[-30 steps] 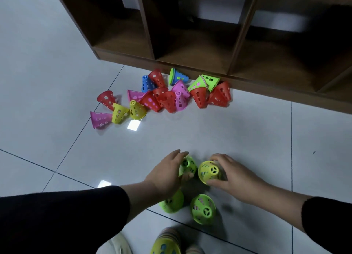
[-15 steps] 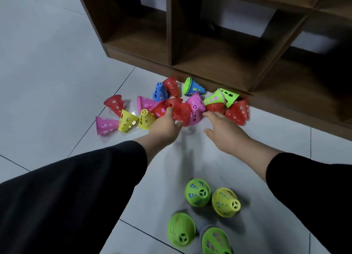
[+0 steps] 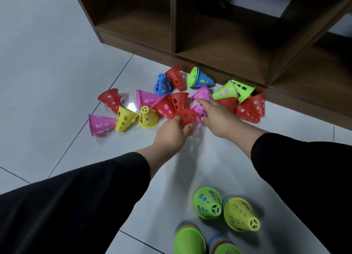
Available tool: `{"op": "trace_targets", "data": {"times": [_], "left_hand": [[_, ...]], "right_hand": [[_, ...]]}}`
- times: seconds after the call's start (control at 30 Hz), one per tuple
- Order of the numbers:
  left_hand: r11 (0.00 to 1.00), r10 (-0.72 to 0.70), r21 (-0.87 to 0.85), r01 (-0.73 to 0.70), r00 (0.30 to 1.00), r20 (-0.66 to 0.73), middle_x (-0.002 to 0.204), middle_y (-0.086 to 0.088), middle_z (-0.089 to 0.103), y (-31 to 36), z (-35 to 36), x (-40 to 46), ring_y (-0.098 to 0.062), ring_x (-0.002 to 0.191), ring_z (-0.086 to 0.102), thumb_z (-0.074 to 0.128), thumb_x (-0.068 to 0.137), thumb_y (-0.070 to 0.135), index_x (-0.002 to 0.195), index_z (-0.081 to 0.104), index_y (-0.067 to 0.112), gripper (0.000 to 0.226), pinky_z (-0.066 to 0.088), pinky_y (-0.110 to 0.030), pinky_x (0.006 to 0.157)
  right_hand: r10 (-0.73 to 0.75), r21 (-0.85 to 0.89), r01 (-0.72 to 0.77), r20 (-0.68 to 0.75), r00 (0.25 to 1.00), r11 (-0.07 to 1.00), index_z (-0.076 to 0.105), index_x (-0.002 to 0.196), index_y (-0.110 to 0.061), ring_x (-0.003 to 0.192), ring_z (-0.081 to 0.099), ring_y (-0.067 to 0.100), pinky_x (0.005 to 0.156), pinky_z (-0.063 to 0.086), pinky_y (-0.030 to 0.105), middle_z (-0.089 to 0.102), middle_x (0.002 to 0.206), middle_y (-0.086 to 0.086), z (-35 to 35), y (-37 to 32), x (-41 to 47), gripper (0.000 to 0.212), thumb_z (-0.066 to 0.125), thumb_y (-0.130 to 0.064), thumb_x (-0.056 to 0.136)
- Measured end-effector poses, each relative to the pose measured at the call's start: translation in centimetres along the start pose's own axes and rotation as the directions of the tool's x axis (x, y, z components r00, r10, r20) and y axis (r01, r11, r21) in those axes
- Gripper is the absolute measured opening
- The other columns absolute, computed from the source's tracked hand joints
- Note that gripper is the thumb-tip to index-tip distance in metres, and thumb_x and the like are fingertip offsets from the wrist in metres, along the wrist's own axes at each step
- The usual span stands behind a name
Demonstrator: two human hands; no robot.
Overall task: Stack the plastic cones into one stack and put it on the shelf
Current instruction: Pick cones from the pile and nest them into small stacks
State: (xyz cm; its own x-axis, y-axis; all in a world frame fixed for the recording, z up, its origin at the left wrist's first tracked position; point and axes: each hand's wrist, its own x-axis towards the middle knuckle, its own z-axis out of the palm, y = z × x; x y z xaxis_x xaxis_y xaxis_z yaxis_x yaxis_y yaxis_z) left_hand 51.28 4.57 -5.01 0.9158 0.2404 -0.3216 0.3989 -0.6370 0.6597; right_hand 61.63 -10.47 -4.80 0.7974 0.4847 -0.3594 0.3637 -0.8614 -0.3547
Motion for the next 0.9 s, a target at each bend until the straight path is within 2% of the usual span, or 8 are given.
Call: {"op": "trace_targets", "data": {"times": [0.17,0.27,0.33,0.47,0.57,0.7,0.77,0.9], "left_hand": [[0.945,-0.033,-0.327,0.02,0.999,-0.033,0.067,0.012,0.057,-0.6,-1.5,-3.3,0.005,0.055,0.053,0.076,0.086,0.03,0.077,0.049,0.026,0.029,0.035,-0.011,0.052],[0.881,-0.052,-0.472,0.039,0.999,-0.013,0.06,0.013,0.058,-1.3,-2.2,-5.2,0.0,0.049,0.049,0.078,0.084,0.021,0.08,0.04,0.017,0.038,0.037,-0.014,0.051],[0.872,-0.03,-0.488,0.039,0.999,0.026,0.07,0.011,0.064,-1.5,-2.8,-6.5,-0.007,0.056,0.055,0.077,0.085,0.022,0.095,0.042,0.013,0.037,0.041,-0.015,0.053],[0.886,0.011,-0.463,0.025,0.997,0.076,0.103,-0.006,0.065,-1.2,-3.8,-9.0,-0.02,0.08,0.068,0.078,0.085,0.027,0.125,0.04,0.027,0.055,0.052,-0.019,0.061],[0.893,0.04,-0.451,-0.008,0.997,0.062,0.102,-0.007,0.064,-0.4,-4.4,-10.5,-0.013,0.075,0.067,0.08,0.083,0.029,0.132,0.038,0.029,0.064,0.055,-0.022,0.062],[0.944,0.151,-0.309,-0.116,0.984,0.094,0.104,0.004,0.064,0.5,-4.9,-12.6,-0.004,0.076,0.061,0.081,0.08,0.036,0.13,0.047,0.028,0.061,0.05,-0.017,0.068],[0.954,0.248,-0.202,-0.22,0.961,0.125,0.108,0.007,0.065,0.9,-5.2,-13.9,-0.001,0.086,0.063,0.081,0.08,0.036,0.129,0.054,0.025,0.058,0.05,-0.017,0.079],[0.872,0.475,0.024,-0.489,0.858,0.196,0.113,0.001,0.064,1.8,-5.4,-16.3,-0.015,0.097,0.062,0.081,0.079,0.037,0.134,0.058,0.022,0.061,0.051,-0.029,0.088]], "right_hand": [[0.038,0.037,-0.038,-0.01,0.999,0.999,0.046,0.127,-0.018,0.103,0.059,0.032,0.083,0.05,0.038,0.054,0.124,0.012,1.1,-0.5,-2.0,0.039,0.064,-0.021,0.092],[0.026,0.067,-0.024,-0.03,0.999,0.997,0.048,0.115,-0.017,0.095,0.059,0.029,0.077,0.049,0.037,0.058,0.111,0.008,1.6,-0.4,-4.0,0.034,0.068,-0.021,0.088],[0.036,0.128,-0.026,-0.083,0.996,0.992,0.051,0.111,-0.017,0.093,0.059,0.028,0.077,0.049,0.037,0.058,0.109,0.006,1.5,0.0,-5.5,0.032,0.07,-0.022,0.086],[0.04,0.271,0.015,-0.196,0.98,0.962,0.059,0.11,-0.014,0.096,0.058,0.026,0.078,0.044,0.033,0.06,0.11,0.008,0.3,1.1,-8.9,0.031,0.075,-0.021,0.083],[0.084,0.354,0.017,-0.267,0.96,0.935,0.061,0.108,-0.018,0.091,0.058,0.019,0.071,0.037,0.024,0.061,0.106,0.003,-0.9,1.4,-11.9,0.03,0.076,-0.022,0.083],[0.119,0.487,0.067,-0.341,0.933,0.871,0.061,0.104,-0.022,0.076,0.057,0.005,0.065,0.042,0.02,0.064,0.097,-0.004,-3.2,0.4,-17.2,0.028,0.078,-0.024,0.082],[0.068,0.453,0.088,-0.319,0.945,0.887,0.061,0.103,-0.025,0.069,0.054,-0.001,0.061,0.039,0.015,0.061,0.093,-0.009,-4.6,-0.1,-20.4,0.027,0.078,-0.024,0.082],[-0.04,0.283,0.097,-0.199,0.979,0.954,0.061,0.1,-0.028,0.075,0.056,0.0,0.065,0.04,0.013,0.058,0.096,-0.012,-6.7,-0.5,-27.1,0.028,0.08,-0.026,0.079]]}}
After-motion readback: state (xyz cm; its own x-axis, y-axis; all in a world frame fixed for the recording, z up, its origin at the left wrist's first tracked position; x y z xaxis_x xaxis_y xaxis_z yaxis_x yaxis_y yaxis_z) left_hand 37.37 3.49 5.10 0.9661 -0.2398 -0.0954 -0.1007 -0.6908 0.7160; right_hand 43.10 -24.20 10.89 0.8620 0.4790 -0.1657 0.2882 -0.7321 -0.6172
